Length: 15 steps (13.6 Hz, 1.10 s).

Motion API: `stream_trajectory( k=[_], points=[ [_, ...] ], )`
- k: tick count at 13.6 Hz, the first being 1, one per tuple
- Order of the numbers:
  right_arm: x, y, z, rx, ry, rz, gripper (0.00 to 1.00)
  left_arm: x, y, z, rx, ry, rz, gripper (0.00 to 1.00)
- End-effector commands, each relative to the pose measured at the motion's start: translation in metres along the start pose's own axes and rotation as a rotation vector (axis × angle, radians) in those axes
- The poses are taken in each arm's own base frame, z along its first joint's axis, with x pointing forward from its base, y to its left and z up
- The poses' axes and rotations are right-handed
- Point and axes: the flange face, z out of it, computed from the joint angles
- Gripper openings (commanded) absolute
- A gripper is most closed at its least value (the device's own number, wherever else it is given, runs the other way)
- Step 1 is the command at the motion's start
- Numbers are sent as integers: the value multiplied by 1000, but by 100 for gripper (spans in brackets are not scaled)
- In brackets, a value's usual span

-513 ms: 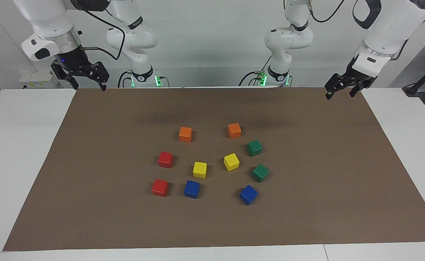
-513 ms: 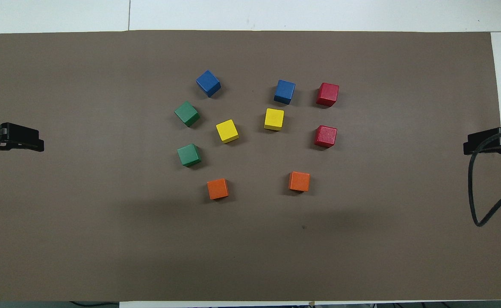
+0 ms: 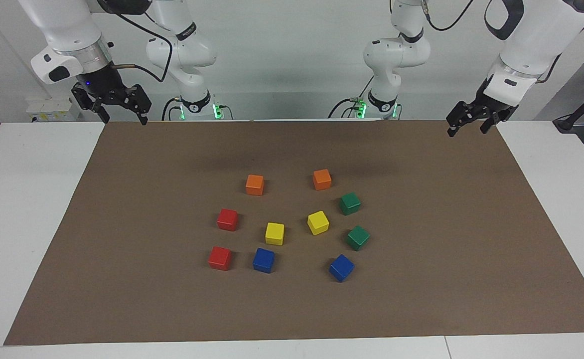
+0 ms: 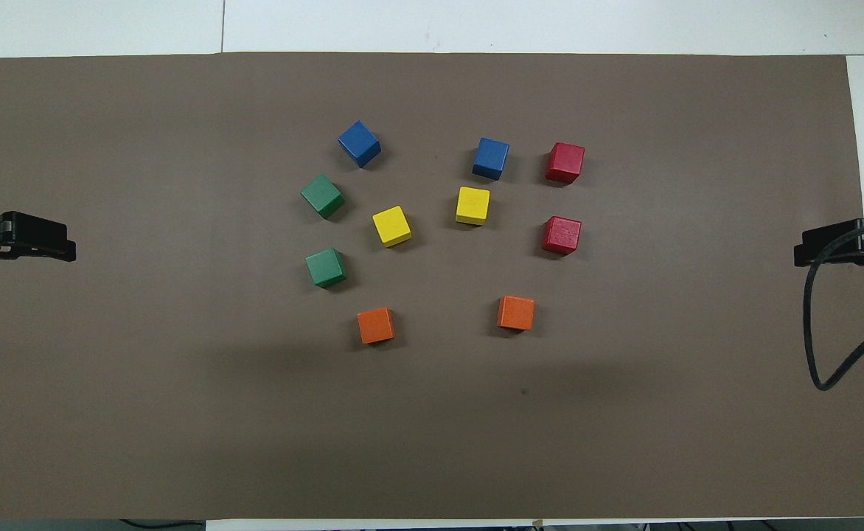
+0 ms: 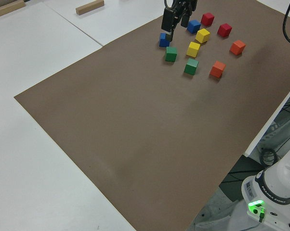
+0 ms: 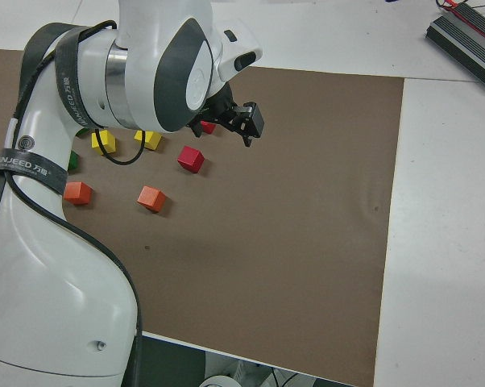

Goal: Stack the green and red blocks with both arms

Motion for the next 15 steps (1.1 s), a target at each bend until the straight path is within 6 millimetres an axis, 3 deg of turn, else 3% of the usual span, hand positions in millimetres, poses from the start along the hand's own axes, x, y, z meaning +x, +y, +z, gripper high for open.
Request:
stream_trajectory(
  k=[1, 3, 4, 6, 9, 11, 15],
  points=[
    [-6, -5, -3, 18, 5, 17, 100, -6, 2, -2, 19, -6, 6, 100],
    [-7, -10, -3, 16, 8, -1, 100, -5, 5, -4, 18, 11, 0, 100],
    [-4, -10, -3, 18, 27, 8, 100, -6, 16, -4, 18, 11, 24, 100],
    [-1, -14, 7, 19, 36, 38, 100, -6, 17, -4, 19, 11, 23, 100],
    [15, -49, 38, 21, 54, 54, 100, -6, 18, -4, 17, 11, 24, 100],
    [33, -53, 60, 22, 54, 66, 100, -8, 18, -7, 17, 14, 31, 100],
    [59, -91, 104, 21, 48, 88, 100, -15, 21, -9, 19, 6, 23, 100]
  ],
)
